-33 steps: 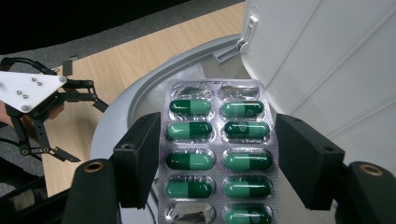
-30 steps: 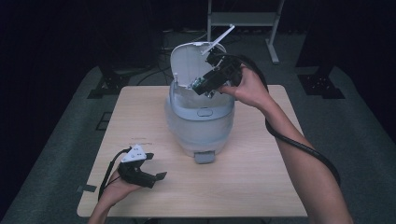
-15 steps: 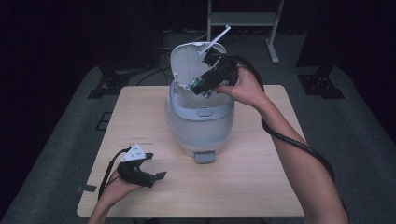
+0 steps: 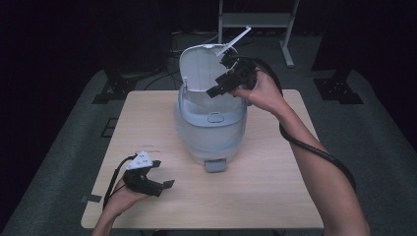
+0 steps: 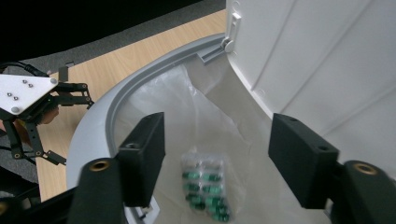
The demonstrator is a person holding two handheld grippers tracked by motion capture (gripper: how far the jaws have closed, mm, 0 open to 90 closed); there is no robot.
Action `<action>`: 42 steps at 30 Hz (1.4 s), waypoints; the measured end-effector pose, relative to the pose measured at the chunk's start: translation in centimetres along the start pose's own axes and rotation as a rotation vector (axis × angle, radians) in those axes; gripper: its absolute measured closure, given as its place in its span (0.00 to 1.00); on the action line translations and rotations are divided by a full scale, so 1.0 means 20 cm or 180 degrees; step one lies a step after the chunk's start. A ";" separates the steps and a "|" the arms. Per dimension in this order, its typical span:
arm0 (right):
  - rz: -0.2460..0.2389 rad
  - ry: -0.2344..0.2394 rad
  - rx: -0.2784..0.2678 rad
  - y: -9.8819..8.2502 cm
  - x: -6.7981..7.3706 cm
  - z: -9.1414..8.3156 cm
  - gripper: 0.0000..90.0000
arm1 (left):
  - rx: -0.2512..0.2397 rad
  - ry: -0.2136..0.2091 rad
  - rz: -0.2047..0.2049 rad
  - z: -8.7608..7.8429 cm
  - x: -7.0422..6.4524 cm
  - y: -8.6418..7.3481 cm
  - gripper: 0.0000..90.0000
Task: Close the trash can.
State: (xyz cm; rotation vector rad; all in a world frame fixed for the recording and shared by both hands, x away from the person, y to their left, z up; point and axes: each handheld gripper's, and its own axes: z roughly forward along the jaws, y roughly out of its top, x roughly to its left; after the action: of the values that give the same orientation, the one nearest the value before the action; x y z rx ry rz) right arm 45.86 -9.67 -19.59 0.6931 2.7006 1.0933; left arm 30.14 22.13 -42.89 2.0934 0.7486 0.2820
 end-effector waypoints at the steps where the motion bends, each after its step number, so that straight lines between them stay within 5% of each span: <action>1: -0.0007 0.0000 0.0006 0.00 0.00 -0.01 0.44 | 0.0000 -0.0002 -0.0002 0.00 0.00 0.00 0.10; 23: 0.0151 0.0060 -0.0032 -0.11 -0.14 -0.18 0.99 | -0.0030 0.0023 -0.0055 0.00 0.04 0.00 0.10; 42: 0.0543 -0.0110 -0.0112 -0.12 -0.38 -0.26 0.99 | -0.0074 0.0052 -0.0091 -0.02 0.06 0.00 0.10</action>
State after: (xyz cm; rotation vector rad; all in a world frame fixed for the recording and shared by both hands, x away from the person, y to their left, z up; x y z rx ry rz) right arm 50.12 -18.03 -17.69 0.9419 2.6265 1.1511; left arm 30.93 23.16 -42.74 2.0590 0.7806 0.2911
